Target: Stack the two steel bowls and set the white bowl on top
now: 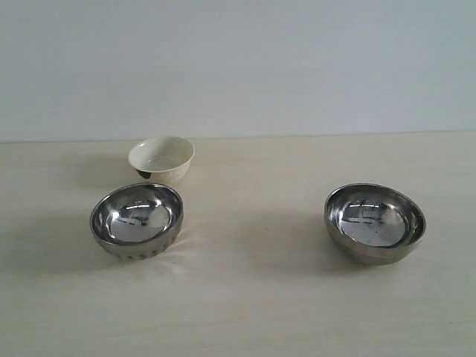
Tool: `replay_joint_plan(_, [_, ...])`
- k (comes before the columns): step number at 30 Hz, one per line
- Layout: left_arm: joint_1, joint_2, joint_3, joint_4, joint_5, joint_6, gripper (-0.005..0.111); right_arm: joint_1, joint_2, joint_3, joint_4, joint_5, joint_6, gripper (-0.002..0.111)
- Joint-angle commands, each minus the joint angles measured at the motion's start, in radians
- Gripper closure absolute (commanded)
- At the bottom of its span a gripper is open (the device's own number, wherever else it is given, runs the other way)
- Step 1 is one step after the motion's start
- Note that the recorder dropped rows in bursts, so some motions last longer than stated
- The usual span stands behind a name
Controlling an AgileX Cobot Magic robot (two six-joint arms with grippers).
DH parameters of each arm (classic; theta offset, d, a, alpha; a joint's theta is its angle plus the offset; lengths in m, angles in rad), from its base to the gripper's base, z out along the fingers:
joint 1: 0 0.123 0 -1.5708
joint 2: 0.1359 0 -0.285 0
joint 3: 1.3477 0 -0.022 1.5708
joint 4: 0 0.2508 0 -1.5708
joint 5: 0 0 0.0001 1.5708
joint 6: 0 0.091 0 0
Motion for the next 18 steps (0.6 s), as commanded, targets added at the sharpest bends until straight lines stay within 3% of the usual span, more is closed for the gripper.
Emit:
replay_joint_plan(1, [0.002, -0.004, 0.003, -0.007, -0.008, -0.01, 0.103, -0.007, -0.002, -0.087, -0.035, -0.026, -0.097, 0.107])
replay_joint_plan(5, [0.002, -0.004, 0.003, -0.007, -0.007, -0.01, 0.103, -0.007, 0.117, -0.181, -0.078, -0.02, -0.153, 0.107])
replay_joint_plan(11, [0.002, -0.004, 0.003, -0.007, -0.007, -0.01, 0.103, -0.007, 0.605, -0.409, -0.109, 0.007, -0.286, 0.107])
replay_joint_plan(15, [0.002, -0.004, 0.003, -0.007, -0.007, -0.01, 0.103, -0.007, 0.999, -0.646, -0.148, 0.202, -0.287, 0.107])
replay_joint_plan(18, [0.002, -0.004, 0.003, -0.007, -0.007, -0.01, 0.103, -0.007, 1.172, -0.806, -0.244, 0.325, -0.219, 0.107])
